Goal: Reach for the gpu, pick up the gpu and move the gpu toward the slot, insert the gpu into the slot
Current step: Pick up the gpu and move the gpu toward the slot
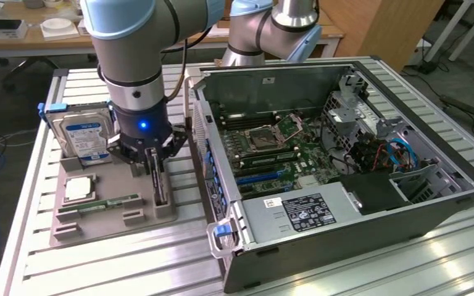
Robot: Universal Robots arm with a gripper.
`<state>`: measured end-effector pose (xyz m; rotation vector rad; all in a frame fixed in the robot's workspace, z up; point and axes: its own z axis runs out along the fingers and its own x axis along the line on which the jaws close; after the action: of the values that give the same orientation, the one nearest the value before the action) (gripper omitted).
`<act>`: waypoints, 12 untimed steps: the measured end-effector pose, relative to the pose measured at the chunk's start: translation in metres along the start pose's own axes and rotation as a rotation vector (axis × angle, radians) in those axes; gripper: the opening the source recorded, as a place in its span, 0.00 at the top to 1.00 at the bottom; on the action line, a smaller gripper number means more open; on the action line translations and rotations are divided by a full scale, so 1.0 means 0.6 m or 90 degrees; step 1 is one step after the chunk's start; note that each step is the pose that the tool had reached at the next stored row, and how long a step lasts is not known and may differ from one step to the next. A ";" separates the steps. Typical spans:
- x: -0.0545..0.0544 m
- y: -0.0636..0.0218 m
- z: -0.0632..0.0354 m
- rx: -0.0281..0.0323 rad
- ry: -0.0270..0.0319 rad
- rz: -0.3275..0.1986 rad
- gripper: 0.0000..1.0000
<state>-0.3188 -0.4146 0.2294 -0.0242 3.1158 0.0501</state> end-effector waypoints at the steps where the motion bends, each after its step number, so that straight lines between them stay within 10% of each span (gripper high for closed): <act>1: 0.000 0.000 0.000 0.0000 -0.0001 0.002 0.67; 12: 0.000 0.000 0.001 0.0003 -0.0003 0.008 0.74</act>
<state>-0.3188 -0.4146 0.2290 -0.0037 3.1156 0.0497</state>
